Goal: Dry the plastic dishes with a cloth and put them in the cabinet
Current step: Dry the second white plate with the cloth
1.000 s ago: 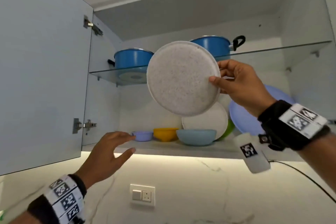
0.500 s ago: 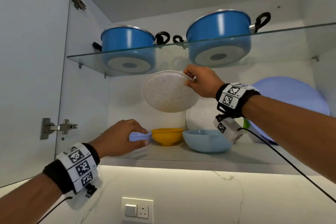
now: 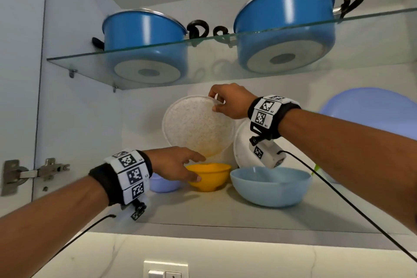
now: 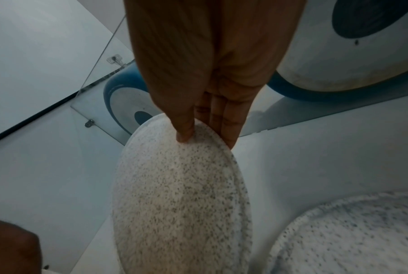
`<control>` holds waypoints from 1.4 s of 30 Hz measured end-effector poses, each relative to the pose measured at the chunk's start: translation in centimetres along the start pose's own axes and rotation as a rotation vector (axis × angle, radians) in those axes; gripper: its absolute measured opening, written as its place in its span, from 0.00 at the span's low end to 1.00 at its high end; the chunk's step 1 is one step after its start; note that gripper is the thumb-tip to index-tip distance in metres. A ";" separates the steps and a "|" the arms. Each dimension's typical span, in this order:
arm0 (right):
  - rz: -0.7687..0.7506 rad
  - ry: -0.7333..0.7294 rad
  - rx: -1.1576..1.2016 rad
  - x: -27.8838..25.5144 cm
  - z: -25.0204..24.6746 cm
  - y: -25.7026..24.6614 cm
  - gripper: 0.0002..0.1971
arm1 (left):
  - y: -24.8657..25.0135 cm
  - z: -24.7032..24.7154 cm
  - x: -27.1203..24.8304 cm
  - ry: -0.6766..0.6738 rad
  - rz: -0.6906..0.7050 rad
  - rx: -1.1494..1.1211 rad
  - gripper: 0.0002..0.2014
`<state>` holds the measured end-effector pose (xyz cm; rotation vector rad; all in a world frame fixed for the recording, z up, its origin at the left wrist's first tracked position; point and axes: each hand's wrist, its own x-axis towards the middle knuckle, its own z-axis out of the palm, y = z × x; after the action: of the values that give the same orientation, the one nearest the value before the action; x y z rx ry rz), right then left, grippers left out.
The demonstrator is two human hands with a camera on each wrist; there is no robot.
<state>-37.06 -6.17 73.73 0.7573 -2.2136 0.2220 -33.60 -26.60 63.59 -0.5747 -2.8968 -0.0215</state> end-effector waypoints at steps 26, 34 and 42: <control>0.163 -0.314 0.075 3.4 3.2 2.3 0.17 | 0.2 -2.8 -5.9 0.039 0.053 -0.097 0.28; 0.238 -0.388 0.135 4.0 5.5 3.2 0.15 | -0.6 -0.8 -7.1 -0.019 0.017 -0.069 0.29; 0.114 -0.312 -0.089 5.1 6.7 2.6 0.17 | 0.6 -0.8 -7.6 -0.029 0.053 -0.030 0.28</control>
<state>-45.40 -8.96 73.03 0.6534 -2.5461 0.0633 -26.37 -28.92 62.94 -0.6624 -2.9124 -0.0492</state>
